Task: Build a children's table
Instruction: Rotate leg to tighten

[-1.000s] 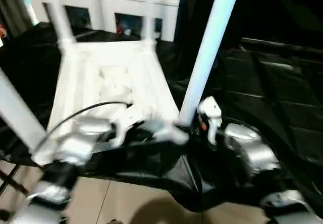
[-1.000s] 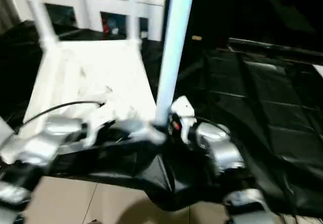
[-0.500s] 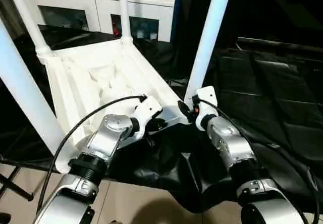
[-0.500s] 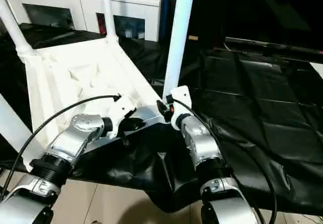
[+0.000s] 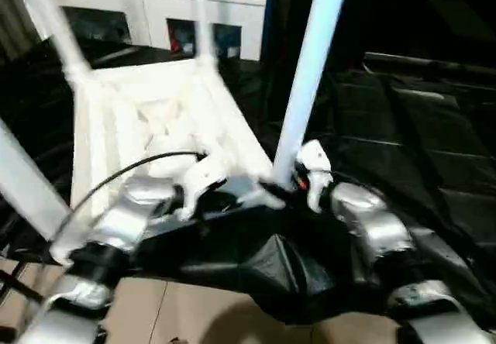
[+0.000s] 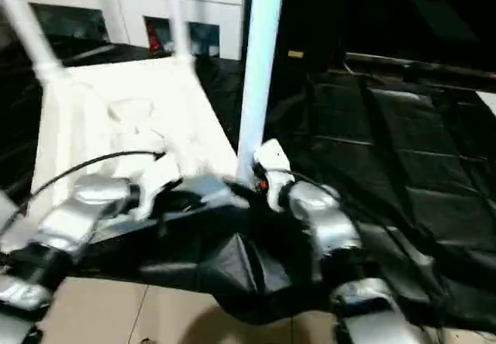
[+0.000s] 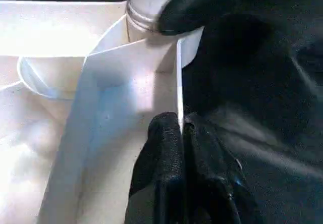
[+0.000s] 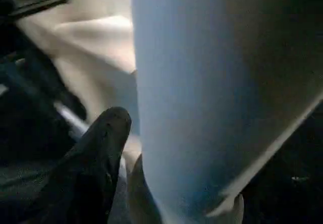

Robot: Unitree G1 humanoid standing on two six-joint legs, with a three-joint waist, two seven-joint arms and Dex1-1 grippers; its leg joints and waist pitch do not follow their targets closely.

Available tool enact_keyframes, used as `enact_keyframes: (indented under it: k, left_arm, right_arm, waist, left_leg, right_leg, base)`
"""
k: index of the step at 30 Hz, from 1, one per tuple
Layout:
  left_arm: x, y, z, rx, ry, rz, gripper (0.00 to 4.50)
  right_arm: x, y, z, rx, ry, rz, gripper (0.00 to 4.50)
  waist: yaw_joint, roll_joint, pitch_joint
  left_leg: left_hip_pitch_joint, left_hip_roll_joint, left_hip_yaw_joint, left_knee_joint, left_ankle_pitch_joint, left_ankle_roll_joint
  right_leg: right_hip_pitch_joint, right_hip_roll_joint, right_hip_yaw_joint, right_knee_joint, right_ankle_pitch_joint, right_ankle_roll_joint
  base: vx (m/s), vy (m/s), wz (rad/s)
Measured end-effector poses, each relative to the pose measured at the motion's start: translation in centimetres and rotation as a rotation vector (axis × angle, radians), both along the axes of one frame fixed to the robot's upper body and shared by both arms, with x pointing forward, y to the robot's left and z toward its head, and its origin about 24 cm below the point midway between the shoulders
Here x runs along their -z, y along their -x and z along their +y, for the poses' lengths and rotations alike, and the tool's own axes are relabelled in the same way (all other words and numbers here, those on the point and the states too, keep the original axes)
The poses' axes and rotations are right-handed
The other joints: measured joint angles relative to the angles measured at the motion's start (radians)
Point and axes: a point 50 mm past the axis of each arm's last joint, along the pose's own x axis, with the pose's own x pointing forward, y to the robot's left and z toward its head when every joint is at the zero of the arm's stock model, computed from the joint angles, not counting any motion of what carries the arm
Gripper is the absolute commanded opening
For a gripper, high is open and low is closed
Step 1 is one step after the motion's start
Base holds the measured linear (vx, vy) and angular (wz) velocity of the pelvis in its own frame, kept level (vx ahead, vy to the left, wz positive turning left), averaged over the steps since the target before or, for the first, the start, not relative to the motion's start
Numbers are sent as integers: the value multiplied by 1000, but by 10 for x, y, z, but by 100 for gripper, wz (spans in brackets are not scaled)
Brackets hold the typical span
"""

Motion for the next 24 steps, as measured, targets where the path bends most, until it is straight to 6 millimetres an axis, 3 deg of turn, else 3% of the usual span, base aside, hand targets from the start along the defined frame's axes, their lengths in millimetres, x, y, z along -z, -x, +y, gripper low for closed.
enact_keyframes:
  k: [4, 6, 11, 24]
  left_arm:
    - [-3, 4, 9, 45, -8, 19, 0]
    - [-3, 7, 13, 69, -4, 31, 0]
    - [-3, 11, 20, 94, 0, 56, 0]
    - [-4, 13, 19, 108, 6, 60, 0]
  right_arm:
    - [2, 6, -3, -87, 9, 32, 319]
    - [3, 8, -5, -129, 16, 45, 292]
    - [3, 11, -4, -200, 18, 60, 265]
    - [1, 13, -3, -233, 12, 66, 261]
  waist:
    - [13, -4, 2]
    - [15, -5, 3]
    - [17, -6, 3]
    - [19, -7, 3]
  left_leg:
    - [-1, 0, 0, 0, 0, 0]
    - [-1, 1, 1, 0, 0, 0]
    - [-1, 1, 1, 0, 0, 0]
    - [-1, 1, 1, 0, 0, 0]
  right_leg:
    - [-1, 0, 0, 0, 0, 0]
    - [-1, 0, -1, 0, 0, 0]
    - [-1, 0, 0, 1, 0, 0]
    - [-1, 0, 0, 1, -1, 0]
  base:
    - [0, 0, 0]
    - [0, 0, 0]
    - [0, 0, 0]
    - [0, 0, 0]
